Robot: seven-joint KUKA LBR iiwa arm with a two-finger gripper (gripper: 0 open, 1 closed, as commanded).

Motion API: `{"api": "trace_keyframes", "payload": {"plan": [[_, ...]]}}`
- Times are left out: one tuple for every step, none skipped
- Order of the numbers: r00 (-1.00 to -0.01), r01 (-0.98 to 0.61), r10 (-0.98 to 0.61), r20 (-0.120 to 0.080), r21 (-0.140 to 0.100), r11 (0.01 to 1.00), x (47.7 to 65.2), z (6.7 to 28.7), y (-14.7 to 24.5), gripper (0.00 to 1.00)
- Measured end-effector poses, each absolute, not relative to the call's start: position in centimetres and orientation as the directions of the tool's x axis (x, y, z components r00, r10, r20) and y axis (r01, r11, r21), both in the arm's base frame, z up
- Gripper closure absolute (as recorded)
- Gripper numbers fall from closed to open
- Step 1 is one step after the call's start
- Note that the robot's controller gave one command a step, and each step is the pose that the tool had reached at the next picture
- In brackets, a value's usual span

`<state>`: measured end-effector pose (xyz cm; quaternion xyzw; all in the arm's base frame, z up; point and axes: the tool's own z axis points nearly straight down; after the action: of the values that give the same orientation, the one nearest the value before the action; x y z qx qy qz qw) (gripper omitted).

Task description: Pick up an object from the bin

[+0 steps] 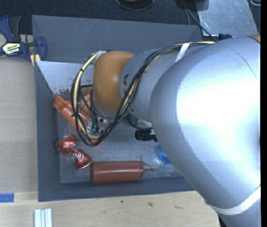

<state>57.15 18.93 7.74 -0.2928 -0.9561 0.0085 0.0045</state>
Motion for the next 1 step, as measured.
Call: {"api": "trace_keyframes", "payload": {"plan": [[-0.83,0.558,0.558,0.005,-0.014,0.83,57.1,8.93,19.15,1.0]]}}
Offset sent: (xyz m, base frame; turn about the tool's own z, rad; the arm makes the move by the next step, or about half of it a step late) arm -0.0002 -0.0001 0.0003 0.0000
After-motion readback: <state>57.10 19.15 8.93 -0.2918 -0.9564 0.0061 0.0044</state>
